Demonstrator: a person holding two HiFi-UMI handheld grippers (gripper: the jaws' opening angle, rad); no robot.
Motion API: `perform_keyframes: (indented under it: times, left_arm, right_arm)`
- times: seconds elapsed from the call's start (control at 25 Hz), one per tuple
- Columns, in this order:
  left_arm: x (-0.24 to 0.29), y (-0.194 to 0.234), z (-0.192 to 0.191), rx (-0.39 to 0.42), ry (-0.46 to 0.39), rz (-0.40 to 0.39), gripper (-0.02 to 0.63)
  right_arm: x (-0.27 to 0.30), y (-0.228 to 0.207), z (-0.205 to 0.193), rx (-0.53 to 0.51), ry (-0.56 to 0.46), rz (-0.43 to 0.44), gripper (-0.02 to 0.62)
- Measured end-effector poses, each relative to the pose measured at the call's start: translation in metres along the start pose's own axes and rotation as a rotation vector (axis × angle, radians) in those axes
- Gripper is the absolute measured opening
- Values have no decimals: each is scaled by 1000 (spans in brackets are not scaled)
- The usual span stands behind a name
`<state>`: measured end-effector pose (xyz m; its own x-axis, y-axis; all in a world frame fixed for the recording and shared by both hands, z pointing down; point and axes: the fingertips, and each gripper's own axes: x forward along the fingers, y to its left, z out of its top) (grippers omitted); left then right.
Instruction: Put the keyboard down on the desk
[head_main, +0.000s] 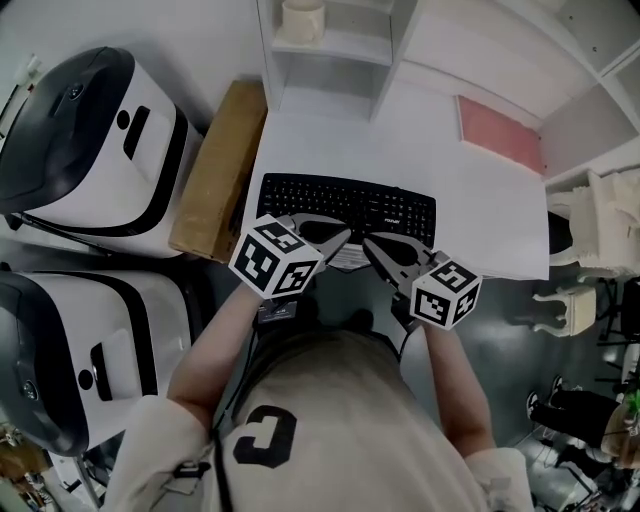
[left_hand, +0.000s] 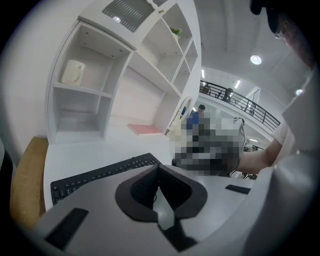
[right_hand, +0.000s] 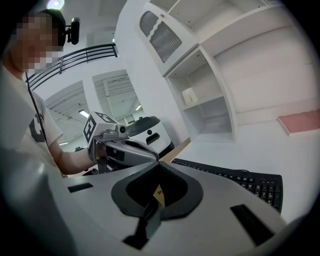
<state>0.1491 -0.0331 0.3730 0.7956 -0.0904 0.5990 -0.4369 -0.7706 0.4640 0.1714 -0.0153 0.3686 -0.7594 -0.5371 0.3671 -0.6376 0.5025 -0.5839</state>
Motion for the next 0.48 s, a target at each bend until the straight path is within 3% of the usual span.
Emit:
perform_keyframes:
  times: [0.32,0.48]
  left_arm:
    - [9,-11,-1,5,11,-27,14]
    - [1,-21,-24,-39,38,-20,14]
  right_arm:
    - [-3,1,-1,-2,-8,-3,25]
    - [3,16,-21,36,14,38,25]
